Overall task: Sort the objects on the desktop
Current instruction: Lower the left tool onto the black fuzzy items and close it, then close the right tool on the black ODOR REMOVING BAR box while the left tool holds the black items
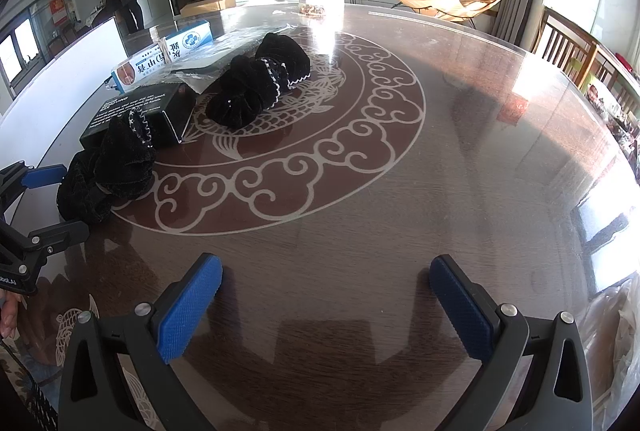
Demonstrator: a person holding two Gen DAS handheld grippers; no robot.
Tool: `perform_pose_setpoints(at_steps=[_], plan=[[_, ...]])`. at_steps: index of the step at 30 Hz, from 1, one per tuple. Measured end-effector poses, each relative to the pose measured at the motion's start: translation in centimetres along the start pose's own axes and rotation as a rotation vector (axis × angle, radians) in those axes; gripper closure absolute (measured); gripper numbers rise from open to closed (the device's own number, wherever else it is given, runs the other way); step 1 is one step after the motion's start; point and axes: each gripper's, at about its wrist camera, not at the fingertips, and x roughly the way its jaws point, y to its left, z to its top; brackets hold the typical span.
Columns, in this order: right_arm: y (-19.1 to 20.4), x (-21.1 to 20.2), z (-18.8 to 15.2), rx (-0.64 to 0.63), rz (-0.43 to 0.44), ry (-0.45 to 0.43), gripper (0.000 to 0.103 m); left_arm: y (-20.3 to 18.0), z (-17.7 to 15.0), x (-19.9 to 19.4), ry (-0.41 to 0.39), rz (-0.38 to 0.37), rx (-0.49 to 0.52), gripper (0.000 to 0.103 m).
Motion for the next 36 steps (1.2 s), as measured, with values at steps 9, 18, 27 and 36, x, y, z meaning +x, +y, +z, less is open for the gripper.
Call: perform_pose_setpoints(at_steps=[9,18,27,36], plan=[[3.1,4.2,6.7,0.018,0.023,0.066,0.0,0.0,0.0,0.0,0.0,0.0,0.0,0.0],[9.3,2.6,5.3,-0.221,0.36,0.034,0.0,0.0,-0.1,0.0,-0.001,-0.001,-0.001,0.0],[3.5,0.6,1.9,-0.175,0.143,-0.002,0.0,1.6,-0.6,-1.1,-0.044,0.055,-0.097,0.027],[3.1,0.7,2.0,-0.165,0.123,-0.001,0.0,6.8,-3.0,-2.8,-0.079,0.192,-0.344,0.049]])
